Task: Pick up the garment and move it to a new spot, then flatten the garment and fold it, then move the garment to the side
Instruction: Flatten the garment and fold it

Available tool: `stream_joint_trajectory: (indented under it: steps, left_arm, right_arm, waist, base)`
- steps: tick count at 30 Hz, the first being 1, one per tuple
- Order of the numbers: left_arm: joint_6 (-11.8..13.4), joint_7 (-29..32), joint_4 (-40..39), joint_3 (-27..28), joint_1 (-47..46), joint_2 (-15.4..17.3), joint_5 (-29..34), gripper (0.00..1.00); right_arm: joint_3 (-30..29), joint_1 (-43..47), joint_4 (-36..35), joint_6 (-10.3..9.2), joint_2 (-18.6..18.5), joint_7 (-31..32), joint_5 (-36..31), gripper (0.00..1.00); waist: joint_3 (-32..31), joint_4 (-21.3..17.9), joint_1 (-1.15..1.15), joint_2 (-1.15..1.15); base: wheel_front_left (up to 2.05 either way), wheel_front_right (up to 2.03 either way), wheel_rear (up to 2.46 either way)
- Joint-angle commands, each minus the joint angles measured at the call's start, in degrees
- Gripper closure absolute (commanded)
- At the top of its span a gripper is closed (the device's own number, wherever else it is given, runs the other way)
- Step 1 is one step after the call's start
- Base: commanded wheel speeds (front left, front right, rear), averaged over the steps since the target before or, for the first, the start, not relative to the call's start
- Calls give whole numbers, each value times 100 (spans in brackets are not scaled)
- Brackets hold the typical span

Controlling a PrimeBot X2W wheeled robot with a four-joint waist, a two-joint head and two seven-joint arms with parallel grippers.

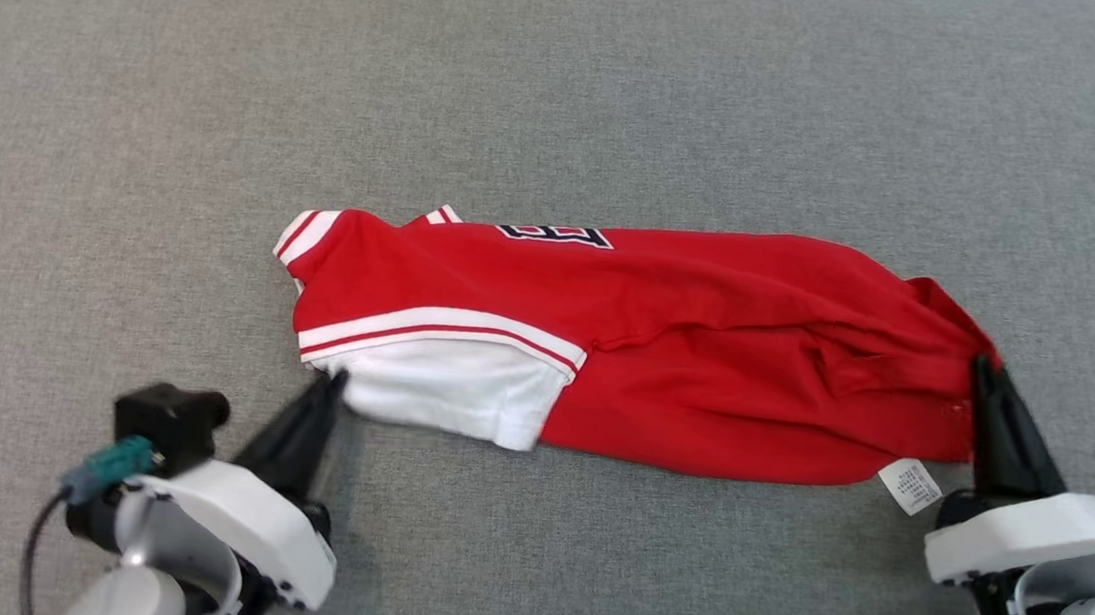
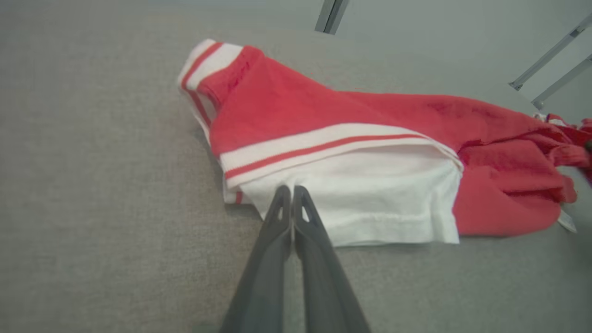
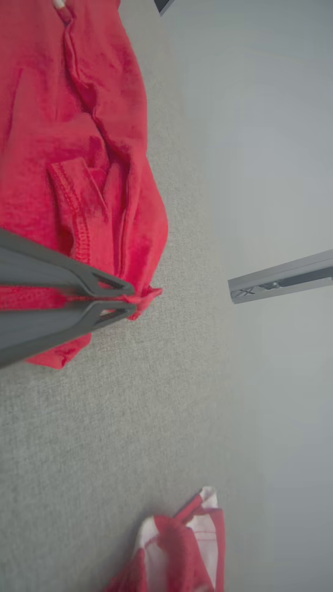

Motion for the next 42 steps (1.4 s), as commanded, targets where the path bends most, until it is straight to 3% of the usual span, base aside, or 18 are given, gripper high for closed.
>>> stream_joint_trajectory:
  steps: [1, 15, 29, 36, 42]
  left_arm:
    - [64, -130, -149, 128, -144, 86, 90, 100]
    - [332, -387, -1736, 994, -1745, 680, 562, 100]
    - [328, -112, -2448, 1332, -3921, 982, 922, 100]
    - [91, 7, -1937, 989, -4540, 832, 882, 100]
    - [-440, -285, -366, 634, -5454, 571, 879, 100]
  right_arm:
    - [-50, -95, -168, 0, -64, -123, -51, 100]
    - [-239, -1443, -1664, 0, -565, 40, -139, 100]
    - [-312, -2683, -2586, 0, -828, 590, -159, 100]
    - [-69, -2987, -2028, -1, -864, 842, -31, 100]
    - [329, -3924, -588, 0, -992, 582, 77, 100]
  waist:
    - [-23, -35, 0, 0]
    - [-318, -54, 0, 0]
    - [-499, -155, 0, 0]
    - [-336, -182, 0, 0]
    - [23, -214, 0, 0]
  base:
    - [0, 0, 0]
    - [0, 0, 0]
    - [0, 0, 0]
    - [0, 0, 0]
    - [0, 0, 0]
